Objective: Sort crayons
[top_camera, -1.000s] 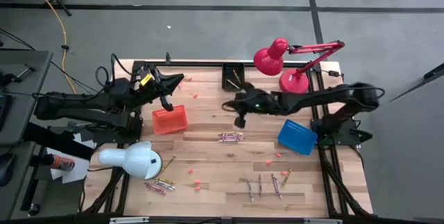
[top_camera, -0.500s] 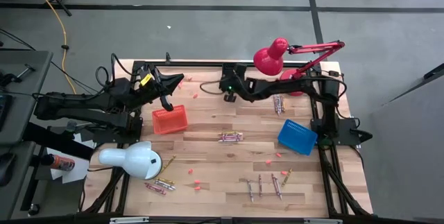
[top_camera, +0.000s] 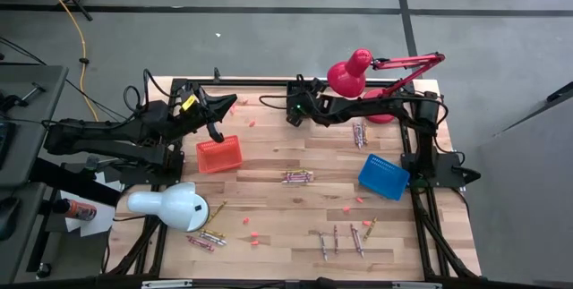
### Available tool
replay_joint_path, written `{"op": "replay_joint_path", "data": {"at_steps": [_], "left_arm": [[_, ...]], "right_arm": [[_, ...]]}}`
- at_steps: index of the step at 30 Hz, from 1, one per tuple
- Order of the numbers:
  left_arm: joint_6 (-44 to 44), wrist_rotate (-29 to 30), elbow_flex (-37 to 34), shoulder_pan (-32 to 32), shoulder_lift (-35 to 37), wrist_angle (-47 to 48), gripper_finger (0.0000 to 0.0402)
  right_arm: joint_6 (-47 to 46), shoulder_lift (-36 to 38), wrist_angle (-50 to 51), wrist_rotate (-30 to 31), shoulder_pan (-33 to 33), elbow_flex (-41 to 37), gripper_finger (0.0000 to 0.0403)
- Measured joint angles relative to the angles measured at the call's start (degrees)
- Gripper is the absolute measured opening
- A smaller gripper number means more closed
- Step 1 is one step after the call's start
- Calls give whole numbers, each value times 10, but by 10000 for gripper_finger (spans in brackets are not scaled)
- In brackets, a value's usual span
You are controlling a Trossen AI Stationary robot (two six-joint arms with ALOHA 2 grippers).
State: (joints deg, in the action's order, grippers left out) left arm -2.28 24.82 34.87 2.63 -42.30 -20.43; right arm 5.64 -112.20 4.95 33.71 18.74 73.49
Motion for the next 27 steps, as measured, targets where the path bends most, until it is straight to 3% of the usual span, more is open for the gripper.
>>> {"op": "replay_joint_path", "data": {"at_steps": [8, 10, 15, 18, 22, 27], "left_arm": [[0, 1, 0, 0, 0, 0, 3], [0, 1, 0, 0, 0, 0, 3], [5, 1, 0, 0, 0, 2, 3], [5, 1, 0, 0, 0, 7, 3], [4, 1, 0, 0, 0, 27, 3], [-6, -2, 0, -1, 0, 47, 3]], "right_arm": [[-25, 7, 47, -19, -5, 17, 140], [-41, 18, 68, -71, -8, 29, 154], [-72, 55, 98, -299, -18, 33, 172], [-68, 78, 135, -393, -39, 33, 173], [-36, 108, 227, -463, -78, 33, 174], [-8, 145, 337, -472, -132, 33, 174]]}}
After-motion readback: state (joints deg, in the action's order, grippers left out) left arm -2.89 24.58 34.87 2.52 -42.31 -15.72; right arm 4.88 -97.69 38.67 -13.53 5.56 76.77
